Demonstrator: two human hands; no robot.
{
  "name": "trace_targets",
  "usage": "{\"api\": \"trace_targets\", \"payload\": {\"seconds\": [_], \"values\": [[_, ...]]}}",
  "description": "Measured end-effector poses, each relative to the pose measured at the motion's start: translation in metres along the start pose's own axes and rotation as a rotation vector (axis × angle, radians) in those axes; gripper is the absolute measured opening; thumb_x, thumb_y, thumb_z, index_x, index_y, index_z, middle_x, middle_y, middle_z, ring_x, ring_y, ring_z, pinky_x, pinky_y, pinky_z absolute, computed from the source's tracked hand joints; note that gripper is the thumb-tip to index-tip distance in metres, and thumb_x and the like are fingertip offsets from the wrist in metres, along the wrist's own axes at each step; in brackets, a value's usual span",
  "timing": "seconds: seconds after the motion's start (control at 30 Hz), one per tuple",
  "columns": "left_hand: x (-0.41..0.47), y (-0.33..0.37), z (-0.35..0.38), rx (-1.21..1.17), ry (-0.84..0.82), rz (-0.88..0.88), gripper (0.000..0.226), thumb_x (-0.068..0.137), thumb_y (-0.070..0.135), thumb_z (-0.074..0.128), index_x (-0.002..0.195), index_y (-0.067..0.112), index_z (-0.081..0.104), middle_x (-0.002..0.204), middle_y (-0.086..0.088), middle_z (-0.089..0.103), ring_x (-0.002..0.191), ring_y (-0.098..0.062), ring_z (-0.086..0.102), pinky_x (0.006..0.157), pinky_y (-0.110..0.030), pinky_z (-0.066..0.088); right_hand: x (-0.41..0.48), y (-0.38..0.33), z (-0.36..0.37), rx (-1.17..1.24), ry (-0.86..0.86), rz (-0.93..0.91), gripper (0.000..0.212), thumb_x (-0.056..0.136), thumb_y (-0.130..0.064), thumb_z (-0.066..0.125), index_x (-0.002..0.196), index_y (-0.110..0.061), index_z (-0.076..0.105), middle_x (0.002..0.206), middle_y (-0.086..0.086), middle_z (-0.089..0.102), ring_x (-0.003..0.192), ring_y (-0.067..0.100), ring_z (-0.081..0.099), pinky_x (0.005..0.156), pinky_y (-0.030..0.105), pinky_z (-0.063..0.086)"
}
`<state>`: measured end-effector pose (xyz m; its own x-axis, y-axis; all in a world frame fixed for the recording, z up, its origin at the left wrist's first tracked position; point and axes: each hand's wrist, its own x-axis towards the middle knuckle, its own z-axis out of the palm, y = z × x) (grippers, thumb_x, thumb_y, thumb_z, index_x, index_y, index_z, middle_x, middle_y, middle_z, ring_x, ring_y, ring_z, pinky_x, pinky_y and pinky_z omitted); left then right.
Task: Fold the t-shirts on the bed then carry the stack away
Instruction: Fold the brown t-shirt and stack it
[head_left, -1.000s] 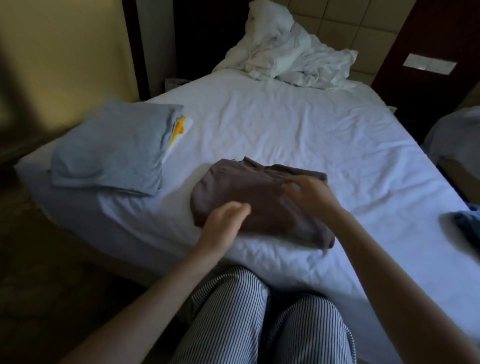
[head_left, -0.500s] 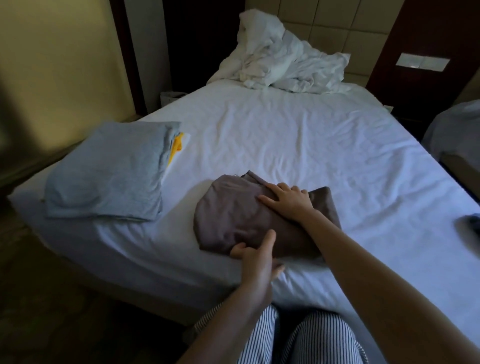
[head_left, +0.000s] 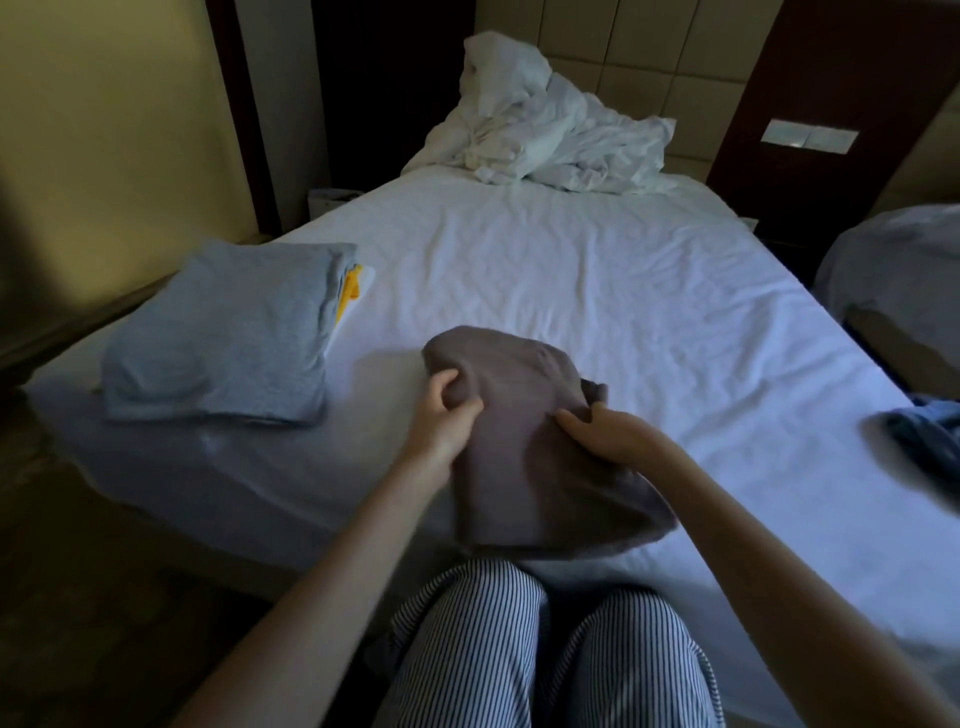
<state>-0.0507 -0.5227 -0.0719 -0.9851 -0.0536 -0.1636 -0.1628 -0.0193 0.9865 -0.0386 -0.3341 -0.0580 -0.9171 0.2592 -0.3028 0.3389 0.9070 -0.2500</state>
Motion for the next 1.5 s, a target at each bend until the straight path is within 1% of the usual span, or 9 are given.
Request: {"api": "trace_targets", "payload": {"seconds": [0.27, 0.37, 0.5, 0.6, 0.77, 0.87, 1.1, 1.27, 1.5], "values": [[0.008, -0.036, -0.028, 0.480, -0.131, 0.137, 0.072, 0.088, 0.040, 0.061, 0.148, 0.028, 0.024, 0.148, 0.003, 0.038, 0.133, -0.020, 0.041, 0.110, -0.036, 0.032, -0.028, -0.012, 0.062, 0.225, 0.361, 0.047, 0.076, 0.089, -0.062, 0.038, 0.146, -0.016, 0.020, 0.146, 0.018, 0.027, 0.136, 0.033, 0.023, 0.110, 0.047, 0.017], [0.007, -0.040, -0.035, 0.335, -0.175, 0.152, 0.072, 0.087, 0.036, 0.063, 0.148, 0.036, 0.023, 0.147, 0.007, 0.039, 0.133, -0.014, 0.040, 0.112, -0.035, 0.031, -0.023, -0.012, 0.066, 0.230, 0.350, 0.041, 0.074, 0.090, -0.061, 0.037, 0.146, -0.016, 0.020, 0.147, 0.017, 0.027, 0.137, 0.033, 0.020, 0.113, 0.047, 0.012], [-0.003, -0.032, -0.038, 0.037, -0.319, 0.183, 0.063, 0.090, 0.007, 0.059, 0.143, 0.032, 0.035, 0.138, 0.011, 0.043, 0.123, -0.003, 0.043, 0.094, -0.011, 0.041, -0.024, -0.007, 0.064, 0.265, 0.346, -0.022, 0.067, 0.092, -0.056, 0.038, 0.147, -0.019, 0.025, 0.151, 0.006, 0.029, 0.139, 0.029, 0.018, 0.114, 0.047, 0.007], [-0.009, -0.036, -0.041, -0.088, -0.332, 0.218, 0.056, 0.091, 0.000, 0.055, 0.131, 0.037, 0.043, 0.143, 0.005, 0.043, 0.128, -0.007, 0.043, 0.106, -0.024, 0.038, -0.030, -0.006, 0.061, 0.396, 0.328, -0.074, 0.060, 0.094, -0.047, 0.043, 0.146, -0.020, 0.028, 0.150, 0.002, 0.033, 0.140, 0.025, 0.021, 0.115, 0.048, 0.005], [-0.005, -0.034, -0.045, -0.109, -0.378, 0.213, 0.054, 0.090, -0.001, 0.055, 0.122, 0.044, 0.050, 0.138, 0.003, 0.050, 0.124, -0.009, 0.050, 0.107, -0.031, 0.039, -0.042, -0.021, 0.055, 0.731, 0.396, -0.243, 0.053, 0.092, -0.019, 0.056, 0.141, -0.010, 0.038, 0.138, 0.008, 0.047, 0.126, 0.021, 0.046, 0.103, 0.026, 0.033], [-0.001, -0.031, -0.054, -0.120, -0.363, 0.241, 0.057, 0.088, -0.005, 0.056, 0.124, 0.040, 0.050, 0.131, 0.007, 0.054, 0.112, 0.001, 0.055, 0.094, -0.018, 0.046, -0.046, -0.029, 0.055, 0.971, 0.378, -0.209, 0.046, 0.089, -0.011, 0.061, 0.133, -0.011, 0.048, 0.127, 0.006, 0.056, 0.110, 0.015, 0.054, 0.092, 0.026, 0.044], [0.017, 0.002, -0.092, -0.090, -0.314, 0.302, 0.060, 0.086, -0.008, 0.056, 0.128, 0.032, 0.048, 0.116, 0.023, 0.053, 0.096, 0.021, 0.054, 0.079, -0.004, 0.043, -0.039, -0.064, 0.044, 1.365, 0.237, -0.166, 0.040, 0.088, -0.002, 0.059, 0.126, -0.009, 0.054, 0.116, 0.006, 0.062, 0.098, 0.018, 0.061, 0.083, 0.025, 0.050], [0.038, 0.036, -0.132, -0.075, -0.260, 0.299, 0.057, 0.087, -0.005, 0.056, 0.130, 0.033, 0.048, 0.121, 0.013, 0.053, 0.100, 0.009, 0.054, 0.076, -0.006, 0.047, -0.026, -0.118, 0.023, 1.389, 0.191, -0.258, 0.034, 0.089, -0.002, 0.058, 0.120, -0.014, 0.058, 0.107, 0.001, 0.063, 0.091, 0.014, 0.062, 0.069, 0.014, 0.051], [0.080, 0.090, -0.211, 0.052, -0.174, 0.334, 0.054, 0.087, 0.001, 0.058, 0.126, 0.038, 0.050, 0.134, 0.005, 0.048, 0.115, -0.010, 0.050, 0.087, -0.017, 0.042, 0.001, -0.212, 0.007, 1.418, 0.132, -0.355, 0.030, 0.086, 0.000, 0.059, 0.113, -0.015, 0.058, 0.120, 0.010, 0.059, 0.106, 0.026, 0.059, 0.091, 0.037, 0.051]]}}
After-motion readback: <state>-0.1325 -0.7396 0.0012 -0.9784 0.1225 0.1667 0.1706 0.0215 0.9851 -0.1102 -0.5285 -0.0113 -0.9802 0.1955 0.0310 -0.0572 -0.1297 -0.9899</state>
